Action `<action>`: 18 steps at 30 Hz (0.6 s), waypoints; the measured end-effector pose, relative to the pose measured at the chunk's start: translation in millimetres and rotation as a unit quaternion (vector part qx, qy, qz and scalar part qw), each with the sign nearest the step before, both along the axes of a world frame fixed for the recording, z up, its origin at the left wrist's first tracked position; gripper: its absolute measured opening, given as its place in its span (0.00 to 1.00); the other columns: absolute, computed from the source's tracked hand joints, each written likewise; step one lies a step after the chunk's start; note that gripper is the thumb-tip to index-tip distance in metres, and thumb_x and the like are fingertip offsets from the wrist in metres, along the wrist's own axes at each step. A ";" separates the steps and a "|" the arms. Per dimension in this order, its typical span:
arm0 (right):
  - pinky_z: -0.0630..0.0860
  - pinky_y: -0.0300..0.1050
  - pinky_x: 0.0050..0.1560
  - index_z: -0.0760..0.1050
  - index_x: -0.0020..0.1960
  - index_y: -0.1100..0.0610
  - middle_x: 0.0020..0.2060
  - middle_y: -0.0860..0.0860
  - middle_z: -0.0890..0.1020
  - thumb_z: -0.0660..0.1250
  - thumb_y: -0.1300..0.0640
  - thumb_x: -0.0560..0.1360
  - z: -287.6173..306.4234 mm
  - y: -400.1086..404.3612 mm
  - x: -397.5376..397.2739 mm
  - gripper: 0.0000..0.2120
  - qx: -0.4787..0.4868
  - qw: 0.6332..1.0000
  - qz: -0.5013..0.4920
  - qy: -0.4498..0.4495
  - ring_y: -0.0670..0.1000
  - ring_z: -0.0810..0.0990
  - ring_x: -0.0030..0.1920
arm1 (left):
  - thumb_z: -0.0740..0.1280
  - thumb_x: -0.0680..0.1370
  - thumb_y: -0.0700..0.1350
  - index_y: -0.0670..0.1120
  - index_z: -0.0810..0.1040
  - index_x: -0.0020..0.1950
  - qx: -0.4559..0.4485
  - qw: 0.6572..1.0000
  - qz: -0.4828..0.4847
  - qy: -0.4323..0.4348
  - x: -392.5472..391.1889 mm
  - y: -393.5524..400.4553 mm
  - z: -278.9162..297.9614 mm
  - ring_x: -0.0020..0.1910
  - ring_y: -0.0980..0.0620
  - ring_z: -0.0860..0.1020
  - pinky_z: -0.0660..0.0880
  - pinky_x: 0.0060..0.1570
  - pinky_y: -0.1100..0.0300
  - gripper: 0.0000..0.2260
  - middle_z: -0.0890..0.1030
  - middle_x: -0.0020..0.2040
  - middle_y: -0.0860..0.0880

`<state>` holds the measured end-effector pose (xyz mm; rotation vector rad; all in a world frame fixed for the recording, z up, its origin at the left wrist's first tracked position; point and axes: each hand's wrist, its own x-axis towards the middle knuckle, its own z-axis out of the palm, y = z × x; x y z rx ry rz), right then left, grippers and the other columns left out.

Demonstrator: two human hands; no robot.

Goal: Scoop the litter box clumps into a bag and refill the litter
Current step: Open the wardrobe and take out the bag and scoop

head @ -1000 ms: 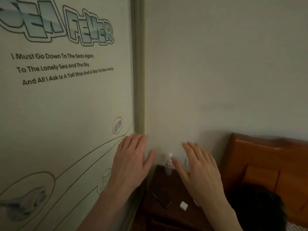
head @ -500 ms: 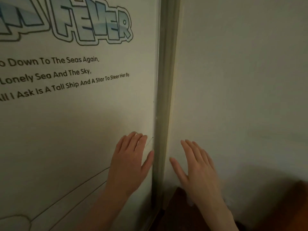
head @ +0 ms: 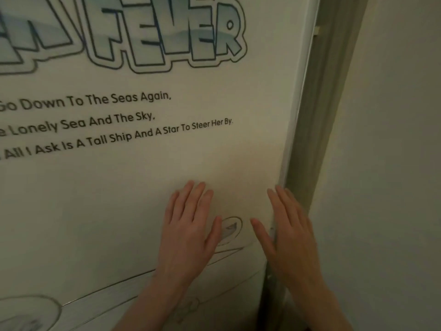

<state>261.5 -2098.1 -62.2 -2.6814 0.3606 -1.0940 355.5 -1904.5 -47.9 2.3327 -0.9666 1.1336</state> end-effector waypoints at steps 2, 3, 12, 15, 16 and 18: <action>0.59 0.54 0.78 0.57 0.81 0.53 0.81 0.51 0.59 0.54 0.35 0.82 5.9 2.0 21.8 0.34 -0.008 0.999 0.031 -0.028 0.51 0.55 0.81 | 0.63 0.83 0.50 0.40 0.74 0.73 0.003 1.000 0.025 -0.018 7.1 5.1 7.1 0.79 0.43 0.63 0.62 0.75 0.39 0.22 0.71 0.76 0.42; 0.58 0.55 0.78 0.57 0.81 0.53 0.81 0.51 0.58 0.53 0.35 0.82 9.5 3.8 31.8 0.34 -0.011 0.998 0.045 -0.043 0.51 0.54 0.81 | 0.63 0.83 0.50 0.40 0.73 0.74 0.006 0.999 0.038 -0.026 10.3 7.7 10.8 0.80 0.42 0.62 0.62 0.75 0.39 0.23 0.70 0.77 0.42; 0.55 0.69 0.76 0.48 0.83 0.53 0.82 0.56 0.46 0.58 0.31 0.78 37.5 22.3 98.1 0.43 -0.040 0.993 0.075 -0.080 0.60 0.43 0.82 | 0.64 0.83 0.51 0.43 0.60 0.82 0.024 0.988 0.130 -0.074 31.3 25.6 31.7 0.83 0.43 0.53 0.55 0.78 0.36 0.30 0.57 0.83 0.44; 0.53 0.73 0.75 0.44 0.83 0.51 0.82 0.56 0.42 0.56 0.29 0.77 34.3 26.3 117.9 0.45 -0.032 0.995 0.065 -0.062 0.62 0.39 0.81 | 0.62 0.83 0.53 0.45 0.58 0.83 0.038 0.981 0.171 -0.088 39.9 28.3 29.1 0.83 0.44 0.52 0.51 0.78 0.35 0.30 0.56 0.84 0.46; 0.52 0.74 0.74 0.43 0.83 0.50 0.82 0.56 0.41 0.56 0.29 0.77 32.0 27.6 123.8 0.45 -0.023 0.995 0.069 -0.063 0.62 0.38 0.81 | 0.61 0.83 0.53 0.46 0.57 0.83 0.044 0.979 0.178 -0.092 43.3 30.1 27.6 0.83 0.45 0.52 0.50 0.79 0.36 0.30 0.56 0.84 0.47; 0.52 0.75 0.74 0.43 0.83 0.50 0.82 0.56 0.40 0.56 0.29 0.77 27.3 31.1 134.7 0.45 -0.005 0.994 0.077 -0.072 0.63 0.38 0.81 | 0.60 0.84 0.54 0.48 0.56 0.83 0.054 0.975 0.188 -0.104 50.7 34.5 25.5 0.83 0.47 0.51 0.48 0.79 0.39 0.30 0.55 0.84 0.49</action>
